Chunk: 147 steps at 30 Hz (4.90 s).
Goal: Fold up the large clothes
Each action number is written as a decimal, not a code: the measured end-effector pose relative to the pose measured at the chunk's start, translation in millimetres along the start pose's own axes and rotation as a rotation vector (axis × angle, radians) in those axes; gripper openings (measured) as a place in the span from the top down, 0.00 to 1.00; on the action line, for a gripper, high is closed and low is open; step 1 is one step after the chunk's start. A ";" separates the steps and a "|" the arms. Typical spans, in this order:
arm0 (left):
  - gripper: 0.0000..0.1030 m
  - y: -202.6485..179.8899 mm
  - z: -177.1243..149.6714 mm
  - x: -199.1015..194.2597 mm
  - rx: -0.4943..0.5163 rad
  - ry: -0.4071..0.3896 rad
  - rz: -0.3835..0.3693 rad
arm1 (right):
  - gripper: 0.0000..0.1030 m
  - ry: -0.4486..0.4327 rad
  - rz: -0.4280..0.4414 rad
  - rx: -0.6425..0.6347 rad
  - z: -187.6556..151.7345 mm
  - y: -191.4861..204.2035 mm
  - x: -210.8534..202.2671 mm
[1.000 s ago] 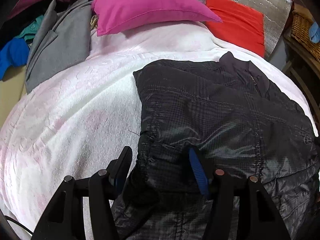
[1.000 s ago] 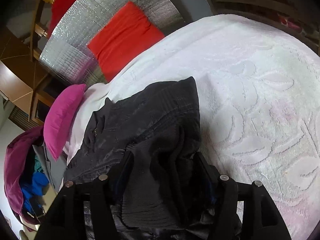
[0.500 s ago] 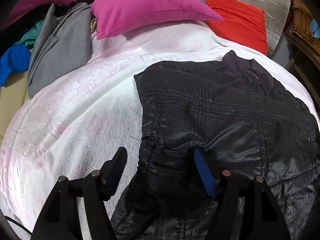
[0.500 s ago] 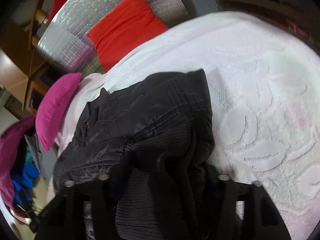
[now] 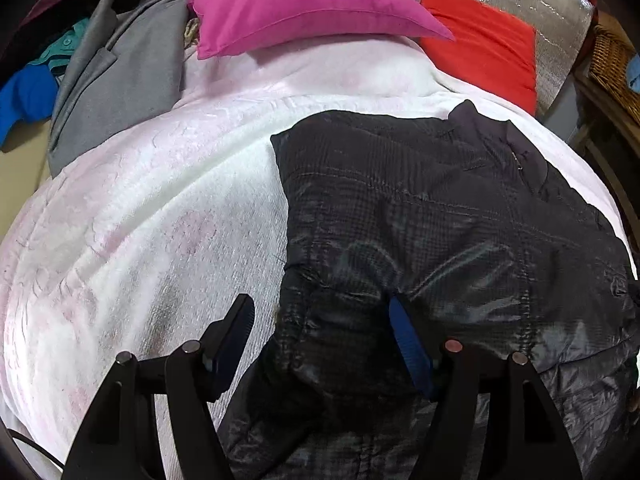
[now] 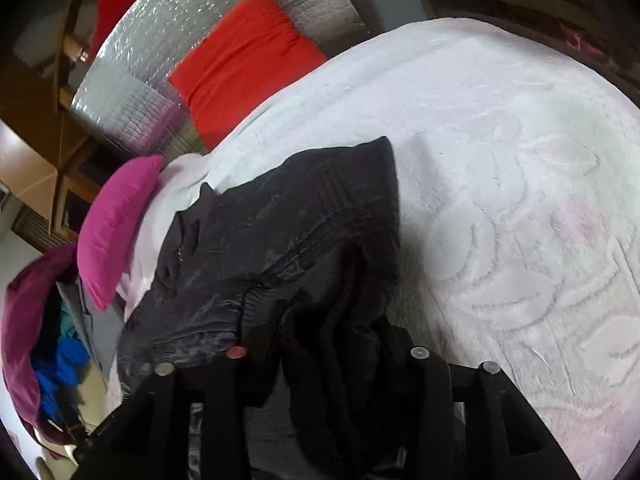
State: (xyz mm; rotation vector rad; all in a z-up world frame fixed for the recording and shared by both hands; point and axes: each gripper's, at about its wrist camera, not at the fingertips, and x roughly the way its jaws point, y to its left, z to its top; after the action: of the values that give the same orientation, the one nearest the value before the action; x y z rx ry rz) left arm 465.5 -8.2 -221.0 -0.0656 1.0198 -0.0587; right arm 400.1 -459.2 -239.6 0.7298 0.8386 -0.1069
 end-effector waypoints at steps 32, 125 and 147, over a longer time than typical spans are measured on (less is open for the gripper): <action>0.32 -68.7 -47.5 -35.1 0.167 0.003 -0.071 | 0.53 0.171 0.320 0.184 -66.2 21.6 -7.4; 0.28 -3.4 -41.2 -51.3 0.003 -0.052 0.061 | 0.42 -0.096 0.127 -0.013 -33.4 2.6 -91.7; 0.28 73.9 -171.0 -140.6 -0.101 -0.161 0.145 | 0.35 -0.208 0.186 0.041 -120.4 -54.0 -205.9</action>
State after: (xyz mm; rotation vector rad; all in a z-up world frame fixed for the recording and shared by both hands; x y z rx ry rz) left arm 247.6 71.9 -196.9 -0.0867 0.8637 0.1280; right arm 164.0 -463.5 -176.3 0.8171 0.5684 -0.0325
